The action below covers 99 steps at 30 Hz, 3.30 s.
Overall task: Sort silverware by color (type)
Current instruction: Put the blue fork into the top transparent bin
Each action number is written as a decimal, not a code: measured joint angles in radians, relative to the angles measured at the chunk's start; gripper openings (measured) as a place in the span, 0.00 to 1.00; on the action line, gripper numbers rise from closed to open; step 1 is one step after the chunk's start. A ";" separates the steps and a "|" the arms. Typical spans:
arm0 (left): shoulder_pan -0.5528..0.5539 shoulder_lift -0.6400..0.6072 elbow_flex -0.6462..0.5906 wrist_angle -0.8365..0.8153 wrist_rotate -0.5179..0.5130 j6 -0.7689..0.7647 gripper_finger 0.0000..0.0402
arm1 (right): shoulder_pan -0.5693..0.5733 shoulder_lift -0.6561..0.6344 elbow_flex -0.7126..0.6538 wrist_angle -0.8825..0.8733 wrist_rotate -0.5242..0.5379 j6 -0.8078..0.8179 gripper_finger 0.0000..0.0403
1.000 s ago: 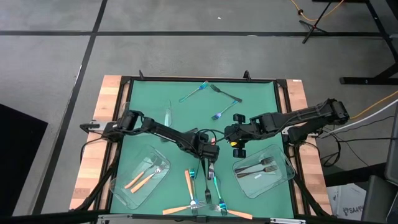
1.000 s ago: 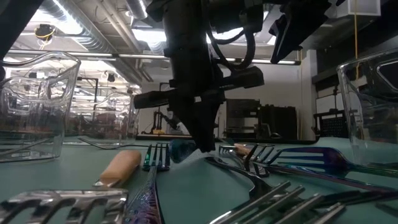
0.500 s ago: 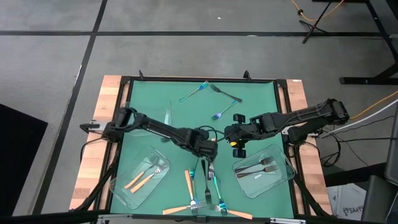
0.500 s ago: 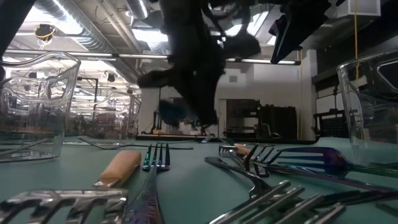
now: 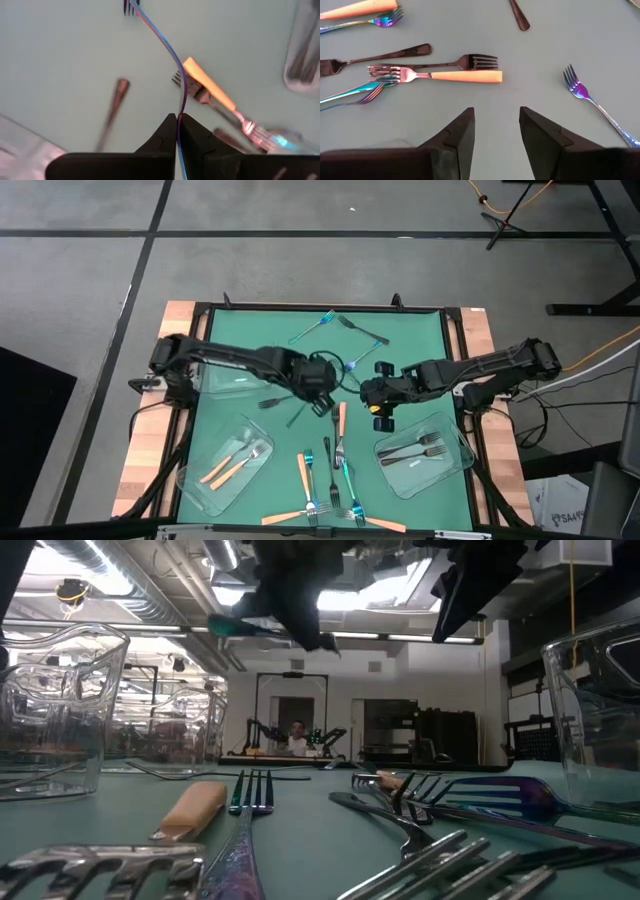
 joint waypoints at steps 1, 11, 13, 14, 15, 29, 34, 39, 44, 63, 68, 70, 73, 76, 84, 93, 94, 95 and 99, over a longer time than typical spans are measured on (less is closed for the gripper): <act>0.013 -0.020 0.000 -0.009 0.007 0.055 0.01 | 0.000 0.000 0.000 0.000 0.000 0.003 0.37; 0.134 -0.160 0.005 -0.273 0.038 0.486 0.01 | 0.006 0.001 0.000 0.046 -0.014 -0.007 0.37; 0.153 -0.160 0.001 -0.328 0.048 0.529 0.01 | 0.001 0.000 0.000 0.039 -0.003 -0.003 0.37; 0.164 -0.159 -0.002 -0.361 0.049 0.546 0.01 | -0.001 0.000 0.000 0.042 0.006 -0.004 0.37; 0.179 -0.162 -0.002 -0.390 0.047 0.557 0.01 | -0.001 0.001 0.000 0.038 0.004 -0.003 0.37; 0.370 -0.186 -0.013 -0.550 0.034 0.844 0.01 | 0.002 0.001 0.000 0.044 -0.002 -0.002 0.37; 0.411 -0.195 -0.104 -0.530 0.037 0.866 0.01 | 0.000 0.001 0.000 0.044 0.000 -0.001 0.37; 0.422 -0.229 -0.279 -0.454 0.039 0.890 0.01 | 0.001 0.000 0.000 0.044 -0.001 -0.001 0.37; 0.422 -0.259 -0.449 -0.324 0.042 0.928 0.01 | 0.000 0.000 0.000 0.044 -0.001 -0.001 0.37; 0.423 -0.259 -0.794 0.042 0.043 1.005 0.01 | 0.001 0.000 0.000 0.046 -0.001 0.000 0.37; 0.423 -0.262 -0.823 0.071 0.063 1.005 0.01 | 0.001 0.000 0.000 0.046 -0.001 -0.001 0.37; 0.423 -0.262 -0.825 0.072 0.063 1.005 0.01 | 0.001 0.000 0.000 0.046 -0.001 -0.001 0.37; 0.423 -0.262 -0.826 0.072 0.060 1.005 0.01 | 0.001 0.000 0.000 0.046 -0.001 0.000 0.37; 0.423 -0.261 -0.826 0.072 0.056 1.005 0.01 | 0.000 0.000 0.000 0.046 -0.001 -0.001 0.37; 0.423 -0.260 -0.827 0.072 0.052 1.005 0.01 | 0.001 0.000 0.000 0.046 -0.001 0.000 0.37; 0.422 -0.258 -0.830 0.071 0.081 1.003 0.09 | 0.001 0.000 0.001 0.046 -0.001 0.000 0.37; 0.423 -0.258 -0.830 0.071 0.081 1.003 0.11 | 0.001 -0.001 0.001 0.046 -0.001 0.000 0.37; 0.423 -0.258 -0.830 0.071 0.081 1.003 0.12 | 0.001 -0.001 0.001 0.047 -0.001 0.000 0.37; 0.423 -0.258 -0.830 0.071 0.081 1.003 0.16 | 0.000 -0.001 0.001 0.047 -0.001 0.000 0.37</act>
